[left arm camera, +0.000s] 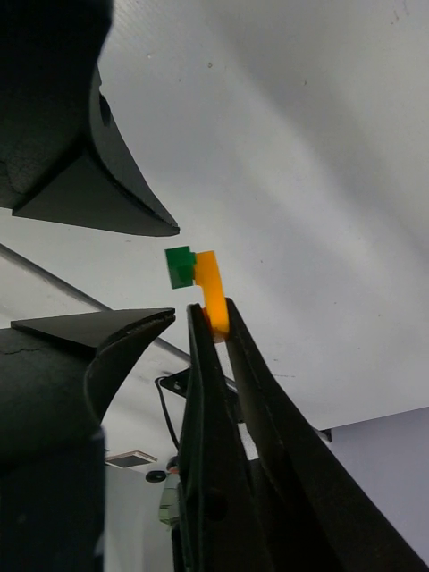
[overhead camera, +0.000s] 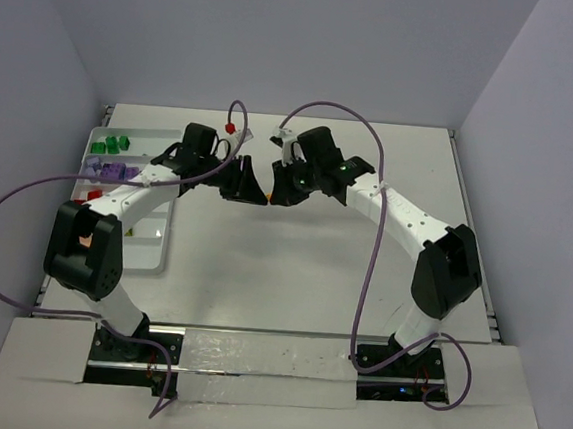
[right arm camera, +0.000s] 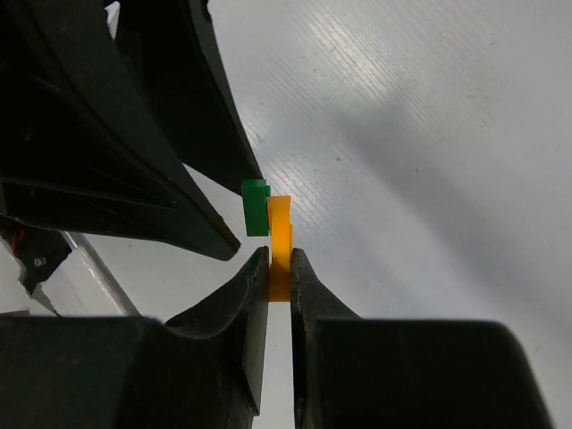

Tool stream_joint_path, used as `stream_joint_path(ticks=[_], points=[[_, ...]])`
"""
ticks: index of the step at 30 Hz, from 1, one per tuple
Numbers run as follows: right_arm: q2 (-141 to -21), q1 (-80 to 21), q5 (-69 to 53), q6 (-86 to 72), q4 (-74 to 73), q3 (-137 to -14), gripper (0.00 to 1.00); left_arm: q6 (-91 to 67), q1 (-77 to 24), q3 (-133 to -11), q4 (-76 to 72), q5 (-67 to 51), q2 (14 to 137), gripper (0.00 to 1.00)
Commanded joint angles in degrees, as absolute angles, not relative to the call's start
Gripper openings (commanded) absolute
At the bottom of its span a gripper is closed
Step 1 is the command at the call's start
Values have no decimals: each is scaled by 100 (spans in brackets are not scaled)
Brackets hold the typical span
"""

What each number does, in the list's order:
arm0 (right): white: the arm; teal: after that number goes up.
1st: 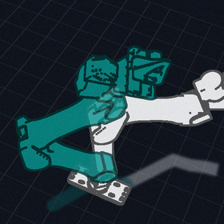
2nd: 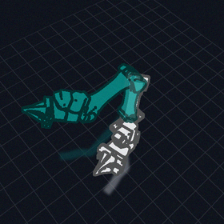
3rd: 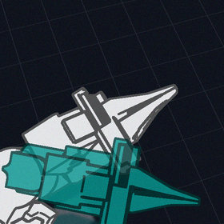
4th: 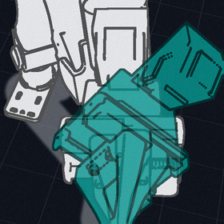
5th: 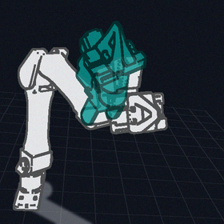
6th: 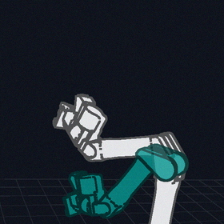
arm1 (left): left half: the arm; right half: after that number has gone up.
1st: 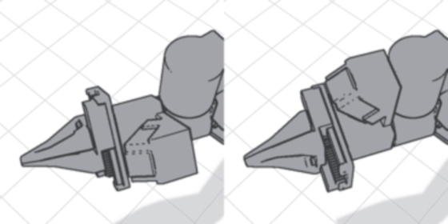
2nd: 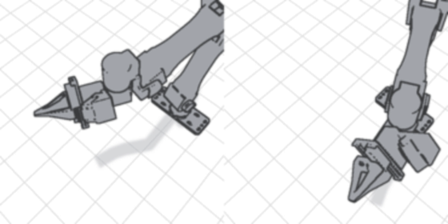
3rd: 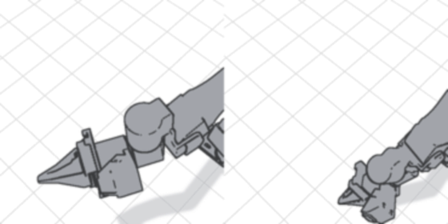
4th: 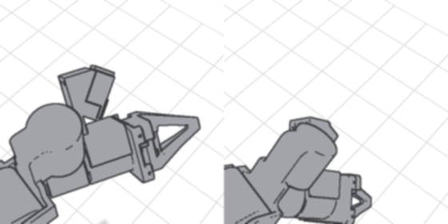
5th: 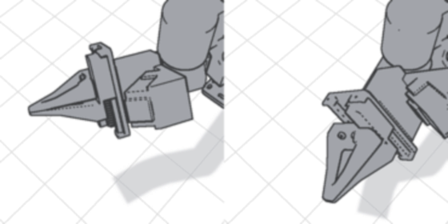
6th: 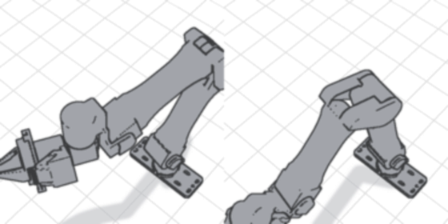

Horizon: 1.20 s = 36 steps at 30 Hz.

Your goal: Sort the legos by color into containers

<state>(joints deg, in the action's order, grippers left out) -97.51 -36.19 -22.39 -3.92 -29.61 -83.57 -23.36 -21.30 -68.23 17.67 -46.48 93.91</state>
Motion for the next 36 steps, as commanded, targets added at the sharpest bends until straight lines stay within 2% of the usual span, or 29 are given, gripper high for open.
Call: stream_joint_path(ticks=[1,5,12,23,28,29,32,33,36], points=[[-9536,-3762,-2074,-193,-2900,-8499,0,-2434,-2215,-7163,1547,-4702,9492,45],[-9493,-3779,-1952,-176,-2883,-8473,0,-2409,-2241,-7189,1590,-4719,9544,34],[-9366,-3788,-1379,-231,-2710,-8350,0,-2487,-2232,-7057,1512,-4948,9554,3],[-9210,-3646,-782,-349,-2548,-8201,0,-1903,-1873,-6805,1932,-4554,9262,0],[-9280,-3465,-869,-343,-2634,-8277,0,-506,-1013,-7787,3065,-2628,9296,0],[-9306,-3463,-870,-335,-2637,-8304,0,-327,-829,-7977,3076,-2602,9365,0],[-9428,-3394,-922,-300,-2740,-8434,0,347,4,-8862,3736,-1590,9887,0],[-9454,-3393,-923,-283,-2742,-8437,0,447,17,-9091,3753,-1565,10047,0],[-9535,-3391,-1024,-247,-2777,-8457,0,665,872,-10000,4153,-1655,10711,0]])
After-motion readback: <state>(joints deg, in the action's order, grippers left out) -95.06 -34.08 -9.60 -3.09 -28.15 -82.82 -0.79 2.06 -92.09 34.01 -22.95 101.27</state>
